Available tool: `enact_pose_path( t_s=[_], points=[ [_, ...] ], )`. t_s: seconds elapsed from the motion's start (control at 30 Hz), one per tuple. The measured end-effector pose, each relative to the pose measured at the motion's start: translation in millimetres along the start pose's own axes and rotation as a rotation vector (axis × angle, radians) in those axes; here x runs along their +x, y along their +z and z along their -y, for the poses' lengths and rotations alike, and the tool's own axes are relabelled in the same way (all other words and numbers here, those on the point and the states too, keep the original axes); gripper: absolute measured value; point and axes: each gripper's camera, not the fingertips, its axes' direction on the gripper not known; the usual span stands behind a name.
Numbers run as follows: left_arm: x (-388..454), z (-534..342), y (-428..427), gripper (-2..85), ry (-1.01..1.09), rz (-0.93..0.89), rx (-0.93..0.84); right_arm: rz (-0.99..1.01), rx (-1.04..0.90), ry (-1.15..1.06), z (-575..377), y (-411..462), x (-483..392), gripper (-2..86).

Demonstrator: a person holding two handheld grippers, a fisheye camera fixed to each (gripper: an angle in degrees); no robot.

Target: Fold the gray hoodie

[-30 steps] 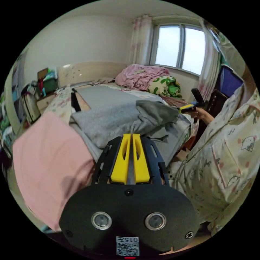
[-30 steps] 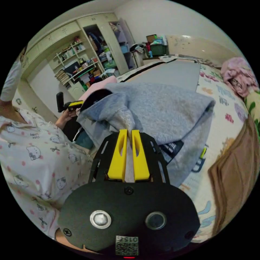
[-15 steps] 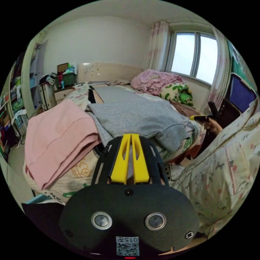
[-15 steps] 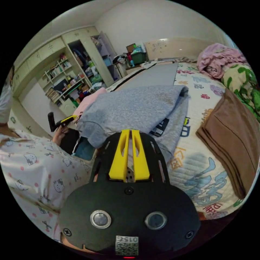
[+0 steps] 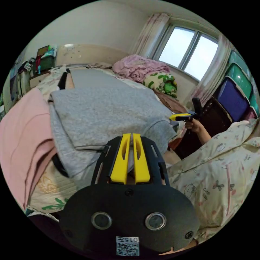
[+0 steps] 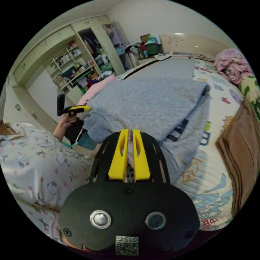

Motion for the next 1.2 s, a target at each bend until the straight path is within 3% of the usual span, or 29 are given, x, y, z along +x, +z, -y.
enact_pose_path(
  t_s=[0.13, 0.23, 0.37, 0.47, 0.63, 0.7, 0.87, 1.07, 1.2],
  points=[
    [-36.6, 34.0, -55.9, 4.0, -0.087, 0.182, 0.120, -0.022, 0.246, 0.171, 29.7, -71.1, 57.6, 9.0],
    [-77.4, 75.6, -60.0, 8.0, -0.173, 0.263, 0.144, -0.099, 0.237, 0.278, 70.9, -72.2, 98.3, 12.7],
    [-144.9, 131.9, -3.9, 12.0, -0.333, 0.262, 0.012, 0.000, 0.200, 0.410, 128.3, -30.9, 154.1, 14.0],
    [-181.2, 159.9, 50.2, 12.8, -0.408, 0.212, -0.146, -0.057, 0.104, 0.476, 162.5, 13.8, 177.9, 14.6],
    [-188.7, 193.2, 71.4, 7.3, -0.398, 0.213, -0.294, -0.139, 0.012, 0.547, 190.9, 52.9, 204.1, 9.9],
    [-181.9, 208.8, 58.4, 2.9, -0.345, 0.204, -0.286, -0.139, 0.037, 0.545, 191.4, 50.4, 208.3, 6.1],
    [-181.9, 241.8, 20.1, 1.1, -0.346, 0.170, -0.154, -0.244, 0.073, 0.483, 201.5, 49.3, 198.6, 3.1],
    [-171.4, 271.6, 44.7, 1.8, -0.303, 0.368, -0.222, -0.494, -0.025, 0.367, 218.4, 100.5, 183.1, 3.7],
    [-161.1, 269.0, 25.0, 4.5, -0.324, 0.410, -0.210, -0.494, 0.026, 0.375, 186.1, 92.3, 169.3, 5.2]
  ],
)
